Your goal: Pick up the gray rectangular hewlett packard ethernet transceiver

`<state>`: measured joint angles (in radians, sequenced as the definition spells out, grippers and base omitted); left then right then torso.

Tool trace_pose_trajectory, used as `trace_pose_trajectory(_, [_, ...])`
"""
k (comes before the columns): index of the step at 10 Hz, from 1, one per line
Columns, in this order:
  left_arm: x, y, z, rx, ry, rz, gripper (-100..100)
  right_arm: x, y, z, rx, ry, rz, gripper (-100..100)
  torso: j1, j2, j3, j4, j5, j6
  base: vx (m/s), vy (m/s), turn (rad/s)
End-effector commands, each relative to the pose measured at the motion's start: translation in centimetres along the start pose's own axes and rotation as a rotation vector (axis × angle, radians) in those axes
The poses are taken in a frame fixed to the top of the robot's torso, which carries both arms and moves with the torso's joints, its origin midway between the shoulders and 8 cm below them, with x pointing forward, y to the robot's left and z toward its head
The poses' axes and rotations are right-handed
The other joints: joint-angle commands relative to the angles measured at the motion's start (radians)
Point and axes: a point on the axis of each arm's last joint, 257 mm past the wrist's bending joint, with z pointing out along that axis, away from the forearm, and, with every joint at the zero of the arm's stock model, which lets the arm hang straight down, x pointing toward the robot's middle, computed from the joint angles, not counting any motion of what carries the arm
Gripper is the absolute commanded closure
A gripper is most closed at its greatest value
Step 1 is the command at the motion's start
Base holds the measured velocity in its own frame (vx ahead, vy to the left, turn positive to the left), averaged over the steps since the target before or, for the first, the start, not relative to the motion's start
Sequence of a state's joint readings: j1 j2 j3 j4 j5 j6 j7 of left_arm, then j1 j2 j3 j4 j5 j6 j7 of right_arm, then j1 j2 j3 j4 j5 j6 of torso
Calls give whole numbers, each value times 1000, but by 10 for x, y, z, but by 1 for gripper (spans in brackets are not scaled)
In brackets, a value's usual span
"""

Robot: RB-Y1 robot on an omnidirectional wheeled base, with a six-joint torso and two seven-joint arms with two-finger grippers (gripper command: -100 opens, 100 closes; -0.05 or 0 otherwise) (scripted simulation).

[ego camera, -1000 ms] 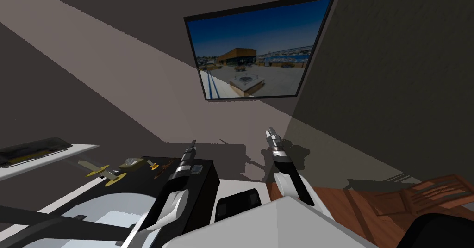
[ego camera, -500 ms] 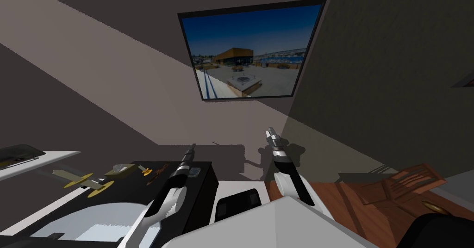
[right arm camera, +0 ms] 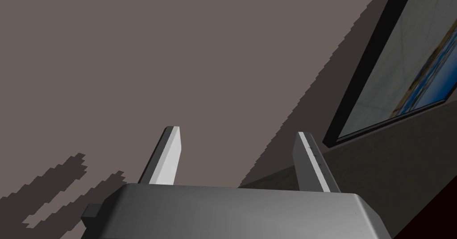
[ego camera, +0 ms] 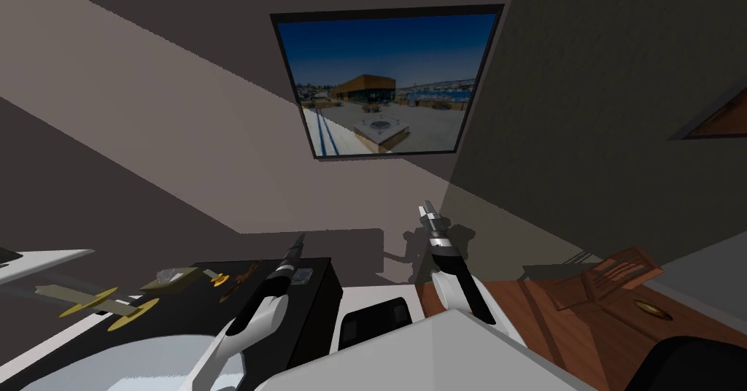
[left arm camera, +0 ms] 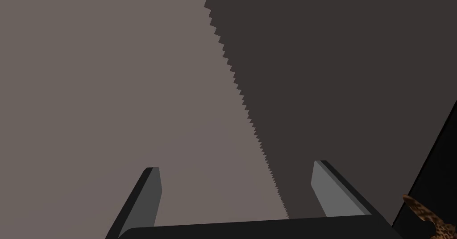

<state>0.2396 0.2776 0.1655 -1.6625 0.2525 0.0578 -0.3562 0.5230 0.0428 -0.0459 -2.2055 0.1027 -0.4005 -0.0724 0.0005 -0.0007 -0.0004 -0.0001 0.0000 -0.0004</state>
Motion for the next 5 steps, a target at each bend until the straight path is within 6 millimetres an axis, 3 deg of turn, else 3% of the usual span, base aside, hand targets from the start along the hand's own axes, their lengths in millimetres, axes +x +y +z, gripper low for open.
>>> trace_pose_trajectory(1, [-9, 21, 8, -65, 3, 13, -100, 0, 0, 0, 0, 0, 0, 0, 0, 0, 0, 0, 0, 0, 7, 6, -92])
trace_pose_trajectory(5, [-22, 73, 13, -215, 17, 25, -100, 0, 0, 0, 0, 0, 0, 0, 0, 0, 0, 0, 0, 0, 11, 7, -84])
